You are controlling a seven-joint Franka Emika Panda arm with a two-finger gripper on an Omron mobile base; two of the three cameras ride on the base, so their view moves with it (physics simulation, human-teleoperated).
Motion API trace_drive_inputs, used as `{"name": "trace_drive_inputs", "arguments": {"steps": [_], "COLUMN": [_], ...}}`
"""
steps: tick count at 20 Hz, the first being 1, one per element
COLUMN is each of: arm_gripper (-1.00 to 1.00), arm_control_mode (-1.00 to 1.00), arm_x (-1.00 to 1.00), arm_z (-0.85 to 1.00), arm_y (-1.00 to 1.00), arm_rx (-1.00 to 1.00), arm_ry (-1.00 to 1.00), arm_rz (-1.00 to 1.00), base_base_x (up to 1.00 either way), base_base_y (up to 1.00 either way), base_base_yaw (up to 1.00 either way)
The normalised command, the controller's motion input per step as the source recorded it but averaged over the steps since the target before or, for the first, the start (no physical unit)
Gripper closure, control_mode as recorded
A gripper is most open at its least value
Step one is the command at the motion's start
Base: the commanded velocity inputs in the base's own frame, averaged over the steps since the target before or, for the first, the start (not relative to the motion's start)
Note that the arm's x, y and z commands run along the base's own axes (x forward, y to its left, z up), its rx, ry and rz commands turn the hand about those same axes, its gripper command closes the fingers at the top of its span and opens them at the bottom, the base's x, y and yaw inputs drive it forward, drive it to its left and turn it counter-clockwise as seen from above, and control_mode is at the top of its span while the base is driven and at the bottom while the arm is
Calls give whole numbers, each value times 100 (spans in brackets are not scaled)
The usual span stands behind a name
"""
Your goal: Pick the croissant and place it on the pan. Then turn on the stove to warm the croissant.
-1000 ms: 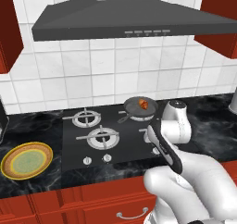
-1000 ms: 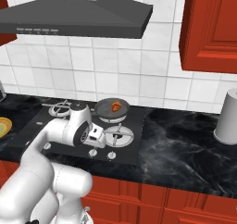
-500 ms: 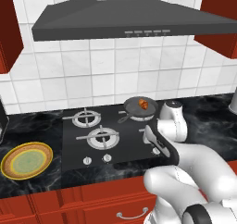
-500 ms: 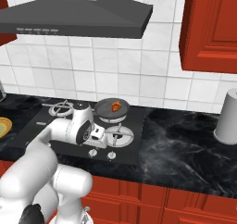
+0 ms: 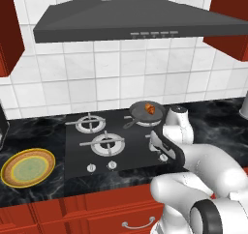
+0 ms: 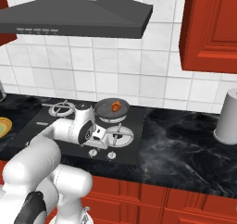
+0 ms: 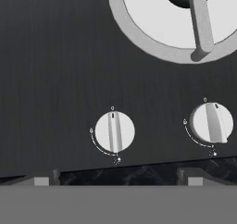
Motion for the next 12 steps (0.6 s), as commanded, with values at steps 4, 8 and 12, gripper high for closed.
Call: {"name": "trace_drive_inputs", "arguments": {"steps": [4, 8, 12], "arm_gripper": [-100, -100, -100], "arm_control_mode": [-100, -100, -100], "arm_x": [3, 4, 8], "arm_z": [-12, -14, -23], "arm_y": [0, 0, 0], "arm_rx": [0, 0, -1], "arm_ry": [0, 0, 0], "arm_rz": [0, 0, 0], "base_base_x": [0, 0, 0], "base_base_y": [0, 0, 0], "base_base_yaw": [0, 0, 0]}}
